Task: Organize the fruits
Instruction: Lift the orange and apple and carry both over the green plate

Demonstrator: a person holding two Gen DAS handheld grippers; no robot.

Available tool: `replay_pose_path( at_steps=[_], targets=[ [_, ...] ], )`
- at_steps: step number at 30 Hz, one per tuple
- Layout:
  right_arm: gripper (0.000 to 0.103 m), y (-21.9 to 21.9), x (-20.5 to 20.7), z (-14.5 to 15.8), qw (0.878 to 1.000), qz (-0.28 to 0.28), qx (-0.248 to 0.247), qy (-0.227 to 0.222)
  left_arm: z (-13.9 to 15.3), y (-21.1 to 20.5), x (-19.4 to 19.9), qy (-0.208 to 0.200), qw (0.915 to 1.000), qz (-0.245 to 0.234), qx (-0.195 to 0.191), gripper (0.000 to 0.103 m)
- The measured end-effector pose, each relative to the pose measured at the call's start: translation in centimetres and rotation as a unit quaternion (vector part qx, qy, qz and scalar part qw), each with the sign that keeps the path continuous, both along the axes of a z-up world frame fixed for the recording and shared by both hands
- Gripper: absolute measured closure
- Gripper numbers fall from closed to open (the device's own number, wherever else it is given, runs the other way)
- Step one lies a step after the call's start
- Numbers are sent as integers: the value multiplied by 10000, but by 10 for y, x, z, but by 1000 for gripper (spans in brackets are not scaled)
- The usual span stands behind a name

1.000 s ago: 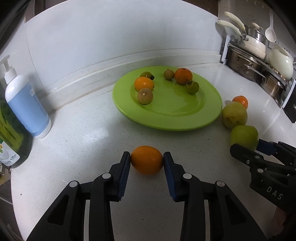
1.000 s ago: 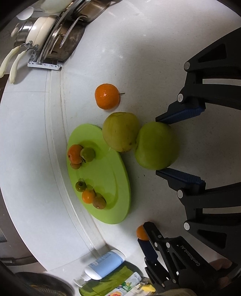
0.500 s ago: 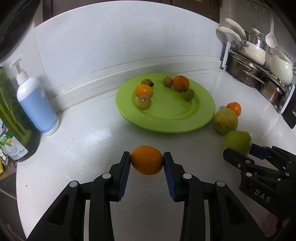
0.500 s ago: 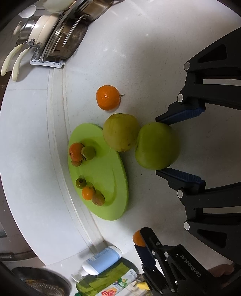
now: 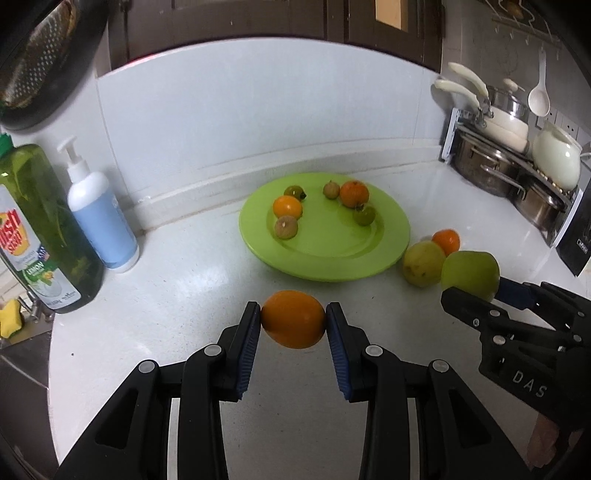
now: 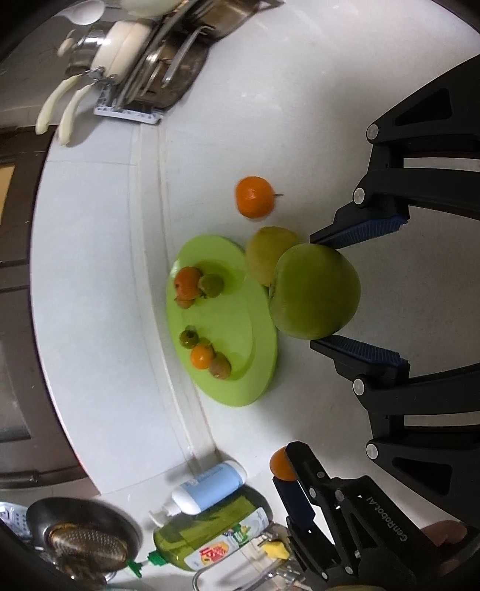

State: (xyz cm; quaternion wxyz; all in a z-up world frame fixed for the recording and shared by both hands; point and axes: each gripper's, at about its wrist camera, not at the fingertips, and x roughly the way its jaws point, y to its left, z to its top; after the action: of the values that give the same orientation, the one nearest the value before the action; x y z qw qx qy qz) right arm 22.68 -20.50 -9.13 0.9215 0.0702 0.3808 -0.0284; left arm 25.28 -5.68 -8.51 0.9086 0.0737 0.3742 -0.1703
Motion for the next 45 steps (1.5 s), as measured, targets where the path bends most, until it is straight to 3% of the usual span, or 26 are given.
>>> replay_pose_path(
  at_steps=[14,26,34,45],
  targets=[
    [54,-15,1,53,9981,445,-86,-418,45,-14,-12,-398,9989,180,-184,67],
    [54,-27,36,79,9955,758,-281,-489,63,-41,18,-513,9985,52,-170,67],
    [54,-37,73,80,9941,919,-476,-323,61,-61,57,-403,9992,-57,-56,67],
    [54,-48,135,51,9925,1108,-448,272,34,-82,119,109,9998,-155,-20,67]
  ],
)
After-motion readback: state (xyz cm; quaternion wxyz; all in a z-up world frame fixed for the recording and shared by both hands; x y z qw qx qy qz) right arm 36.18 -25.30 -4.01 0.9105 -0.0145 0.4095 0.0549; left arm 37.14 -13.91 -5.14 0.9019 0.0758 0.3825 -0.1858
